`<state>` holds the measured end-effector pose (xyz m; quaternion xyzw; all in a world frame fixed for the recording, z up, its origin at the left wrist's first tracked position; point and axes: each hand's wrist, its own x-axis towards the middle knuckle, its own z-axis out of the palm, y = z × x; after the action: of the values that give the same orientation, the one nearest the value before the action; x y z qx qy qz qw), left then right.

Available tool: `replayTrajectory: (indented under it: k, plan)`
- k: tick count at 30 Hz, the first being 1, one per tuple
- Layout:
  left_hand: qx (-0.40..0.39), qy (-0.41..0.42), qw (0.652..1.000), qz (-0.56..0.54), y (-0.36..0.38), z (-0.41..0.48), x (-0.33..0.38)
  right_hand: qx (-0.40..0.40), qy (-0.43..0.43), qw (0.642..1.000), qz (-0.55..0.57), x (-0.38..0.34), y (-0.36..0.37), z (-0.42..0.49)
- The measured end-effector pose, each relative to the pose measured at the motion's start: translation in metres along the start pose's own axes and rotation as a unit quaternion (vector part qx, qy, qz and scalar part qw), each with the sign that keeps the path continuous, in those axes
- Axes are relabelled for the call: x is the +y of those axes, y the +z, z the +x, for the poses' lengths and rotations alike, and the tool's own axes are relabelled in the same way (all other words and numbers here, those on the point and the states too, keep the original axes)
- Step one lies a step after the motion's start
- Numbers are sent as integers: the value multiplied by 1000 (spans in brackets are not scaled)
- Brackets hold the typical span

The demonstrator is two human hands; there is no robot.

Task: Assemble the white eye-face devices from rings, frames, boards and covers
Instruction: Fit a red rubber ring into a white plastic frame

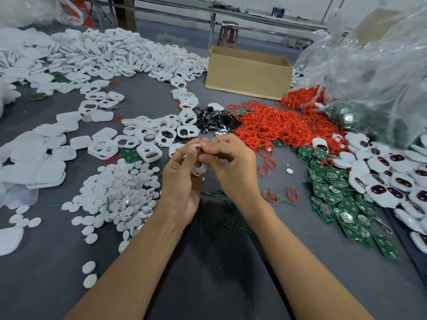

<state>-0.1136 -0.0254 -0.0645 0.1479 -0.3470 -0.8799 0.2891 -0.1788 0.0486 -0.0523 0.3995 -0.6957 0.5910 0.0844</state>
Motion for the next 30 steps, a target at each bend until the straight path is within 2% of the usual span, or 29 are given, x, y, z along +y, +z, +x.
replayTrajectory:
  k: [4,9,20,27,30]
  plan:
    - [4,-12,1000,9,-1,0,0,-6,-59,997,-45,2,-1,-1]
    - [25,-20,999,5,0,-1,1,-17,-87,994,-63,3,-1,-1]
    - [51,-30,998,17,3,-1,2,-29,-80,995,-52,7,-2,-3]
    - [63,-28,997,24,3,-3,-1,-8,-111,990,-81,8,-1,-7]
    - [46,-25,999,1,2,-3,2,-22,-56,996,-70,4,-3,-3]
